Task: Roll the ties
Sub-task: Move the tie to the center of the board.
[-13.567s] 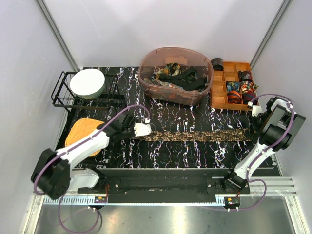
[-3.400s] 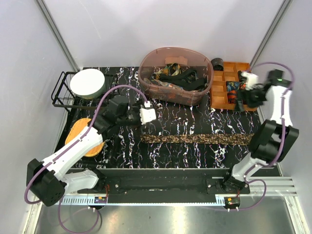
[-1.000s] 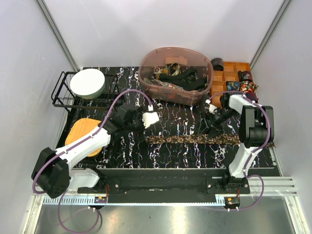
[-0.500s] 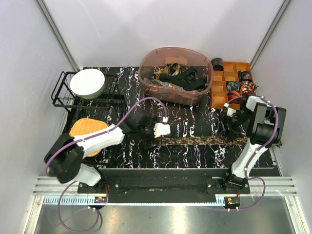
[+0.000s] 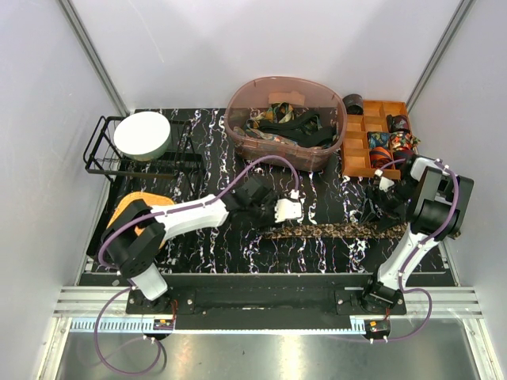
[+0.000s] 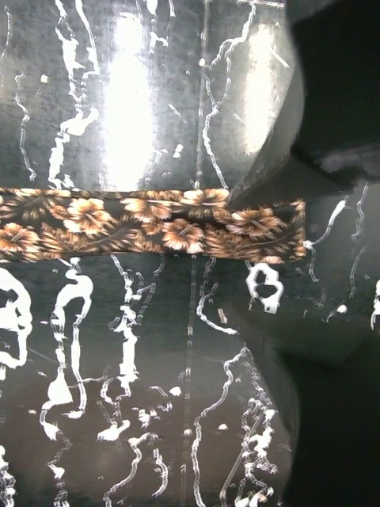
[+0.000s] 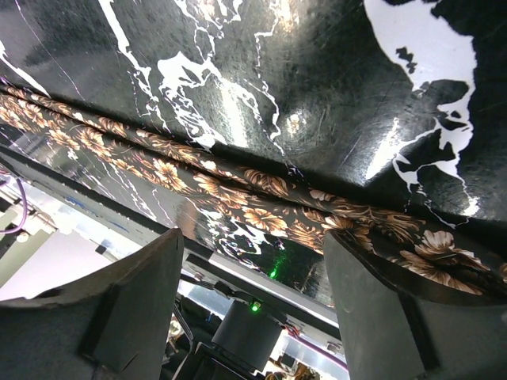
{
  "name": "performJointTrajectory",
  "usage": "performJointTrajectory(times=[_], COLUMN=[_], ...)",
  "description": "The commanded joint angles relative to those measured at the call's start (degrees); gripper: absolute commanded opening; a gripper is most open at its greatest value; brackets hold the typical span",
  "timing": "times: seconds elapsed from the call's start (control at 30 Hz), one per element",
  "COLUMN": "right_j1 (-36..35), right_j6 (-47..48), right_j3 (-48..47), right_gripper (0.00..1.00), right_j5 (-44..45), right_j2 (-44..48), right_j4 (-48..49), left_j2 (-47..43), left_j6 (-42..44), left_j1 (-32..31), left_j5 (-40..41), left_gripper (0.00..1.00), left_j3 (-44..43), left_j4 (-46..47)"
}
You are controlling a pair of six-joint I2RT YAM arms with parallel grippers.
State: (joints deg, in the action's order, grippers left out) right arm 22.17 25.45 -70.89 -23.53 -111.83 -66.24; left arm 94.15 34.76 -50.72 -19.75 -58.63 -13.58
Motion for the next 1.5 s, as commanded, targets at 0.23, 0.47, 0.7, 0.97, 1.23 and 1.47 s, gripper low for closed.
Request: performJointTrajectory(times=[0.23, 0.47, 0.7, 0.97, 1.23, 1.47], right_j1=[0.1, 0.0, 0.0, 0.1, -0.1, -0.1], right_j6=[0.6, -0.5, -2.5, -3.7, -1.5, -0.7], right_j3=[-0.9, -1.5, -6.7, -11.6, -9.4, -8.7], right_gripper=[0.77, 0.76, 0.76, 0.76, 0.75, 0.74], right_j5=[0.7, 0.3, 0.9, 0.6, -6.0, -9.5], right_j2=[-2.6, -3.5, -6.8, -8.3, -3.6, 2.7], right_j4=[5.2, 5.9, 7.7, 7.1, 5.1, 1.5], left_j2=[5.6, 9.4, 14.2, 12.5, 7.8, 5.4], left_j6=[1.7, 5.2, 7.9, 7.5, 4.8, 0.7], left_j1=[-1.3, -1.3, -0.3, 0.0, 0.1, 1.1], left_j5=[2.8, 6.9, 13.2, 14.9, 10.5, 5.7], left_gripper=[0.17, 0.13, 0.09, 0.11, 0.49, 0.52], left_j3=[-0.8, -2.4, -7.9, -6.9, -5.1, -9.8], left_j4=[-3.4, -7.4, -9.4, -10.4, -5.9, -3.8])
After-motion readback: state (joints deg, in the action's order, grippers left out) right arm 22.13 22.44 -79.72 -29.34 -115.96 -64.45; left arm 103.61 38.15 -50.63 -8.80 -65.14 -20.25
